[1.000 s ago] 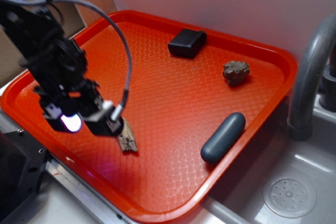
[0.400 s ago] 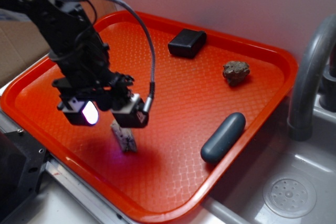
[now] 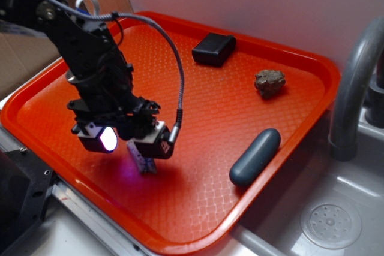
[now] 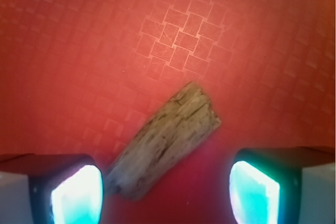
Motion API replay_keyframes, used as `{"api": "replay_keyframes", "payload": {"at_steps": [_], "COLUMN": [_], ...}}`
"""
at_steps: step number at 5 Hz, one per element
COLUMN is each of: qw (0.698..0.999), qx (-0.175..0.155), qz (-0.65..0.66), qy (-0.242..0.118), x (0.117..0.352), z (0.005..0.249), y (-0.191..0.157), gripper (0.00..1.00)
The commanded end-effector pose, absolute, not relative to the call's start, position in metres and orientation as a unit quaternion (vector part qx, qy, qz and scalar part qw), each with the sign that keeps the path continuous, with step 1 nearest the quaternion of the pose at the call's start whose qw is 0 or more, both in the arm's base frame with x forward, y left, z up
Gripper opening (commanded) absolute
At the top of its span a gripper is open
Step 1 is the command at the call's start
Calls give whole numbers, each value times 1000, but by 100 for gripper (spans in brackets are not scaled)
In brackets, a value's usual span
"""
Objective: Grab the wood chip.
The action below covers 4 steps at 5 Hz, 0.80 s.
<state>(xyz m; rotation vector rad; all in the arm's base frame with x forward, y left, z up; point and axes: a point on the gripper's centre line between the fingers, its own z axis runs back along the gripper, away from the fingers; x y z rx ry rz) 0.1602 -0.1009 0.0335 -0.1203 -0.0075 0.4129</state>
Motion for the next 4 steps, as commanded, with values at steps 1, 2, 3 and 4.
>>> {"api": "replay_keyframes", "payload": {"at_steps": [1, 2, 3, 4], "qw": [975, 976, 979, 986], "qx": [-60, -53, -52, -53], "qz": [216, 210, 194, 154], "qy": [13, 29, 30, 36], "x": [170, 167, 164, 168], "z": [18, 12, 12, 12], "y": [-97, -101, -104, -105], "gripper": [100, 100, 100, 0]}}
